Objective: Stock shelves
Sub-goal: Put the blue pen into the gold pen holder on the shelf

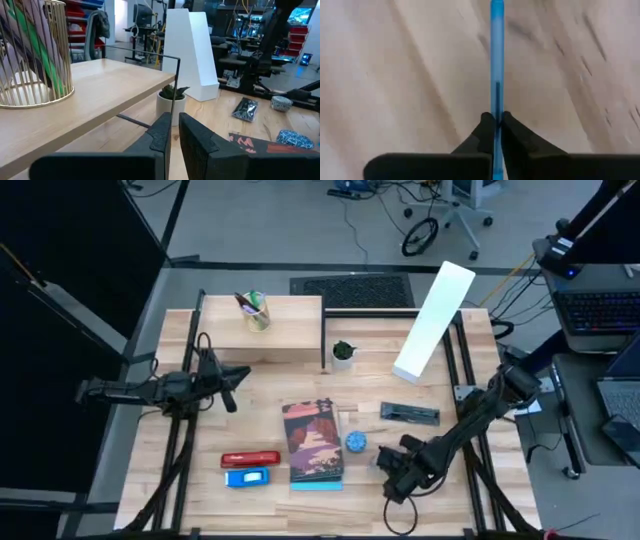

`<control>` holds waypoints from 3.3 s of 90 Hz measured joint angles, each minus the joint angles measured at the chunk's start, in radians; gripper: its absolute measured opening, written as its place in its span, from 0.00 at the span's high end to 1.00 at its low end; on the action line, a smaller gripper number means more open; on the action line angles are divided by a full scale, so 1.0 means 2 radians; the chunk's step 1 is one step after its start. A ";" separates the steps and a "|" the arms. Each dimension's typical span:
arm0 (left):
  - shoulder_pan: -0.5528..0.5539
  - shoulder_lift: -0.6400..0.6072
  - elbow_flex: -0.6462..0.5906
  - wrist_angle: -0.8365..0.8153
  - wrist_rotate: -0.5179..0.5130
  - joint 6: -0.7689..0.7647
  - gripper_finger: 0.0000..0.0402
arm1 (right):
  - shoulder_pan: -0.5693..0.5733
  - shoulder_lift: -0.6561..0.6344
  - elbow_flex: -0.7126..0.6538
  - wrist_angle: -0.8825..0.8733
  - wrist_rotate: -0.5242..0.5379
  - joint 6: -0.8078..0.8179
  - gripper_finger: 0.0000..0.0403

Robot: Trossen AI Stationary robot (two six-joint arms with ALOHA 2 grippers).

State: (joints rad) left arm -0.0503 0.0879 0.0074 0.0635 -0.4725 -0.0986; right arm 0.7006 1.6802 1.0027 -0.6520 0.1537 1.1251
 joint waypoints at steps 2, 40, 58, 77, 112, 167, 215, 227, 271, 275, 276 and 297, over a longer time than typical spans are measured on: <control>0.000 0.000 0.000 0.000 0.000 0.000 0.94 | 0.000 -0.006 0.000 -0.002 0.000 -0.005 1.00; 0.000 0.000 0.000 0.000 0.000 0.000 0.94 | -0.043 -0.108 0.001 -0.007 0.051 -0.113 1.00; 0.000 0.000 0.000 0.000 0.000 0.000 0.94 | -0.117 -0.142 0.001 0.010 0.054 -0.205 1.00; 0.000 0.000 0.000 0.000 0.000 0.000 0.94 | -0.217 -0.165 0.001 0.090 0.055 -0.332 0.99; 0.000 0.000 0.000 0.000 0.000 0.001 0.94 | -0.357 -0.159 0.002 0.306 0.054 -0.485 1.00; 0.000 0.000 0.000 0.005 0.000 0.001 0.94 | -0.392 -0.145 0.002 0.392 0.051 -0.483 1.00; 0.000 0.053 0.059 0.064 0.032 0.004 0.94 | -0.388 -0.136 0.002 0.279 0.051 -0.346 0.66; 0.000 0.128 0.102 0.065 0.037 0.005 0.94 | -0.390 -0.134 0.002 0.278 0.051 -0.351 0.61; 0.004 0.435 0.320 -0.038 0.053 0.106 0.94 | -0.389 -0.134 0.002 0.187 0.052 -0.376 0.60; 0.007 0.458 0.339 -0.051 0.053 0.106 0.94 | -0.389 -0.134 0.002 0.174 0.052 -0.376 0.60; 0.007 0.463 0.343 -0.054 0.053 0.106 0.94 | -0.389 -0.134 0.002 0.171 0.052 -0.376 0.60; 0.021 0.545 0.421 -0.136 0.071 0.049 0.84 | -0.389 -0.134 0.002 0.145 0.052 -0.378 0.60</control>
State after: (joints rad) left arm -0.0085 1.1782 0.8502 -0.2086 -0.3313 -0.0015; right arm -0.0767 1.4117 1.0065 -0.3616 0.2567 0.3699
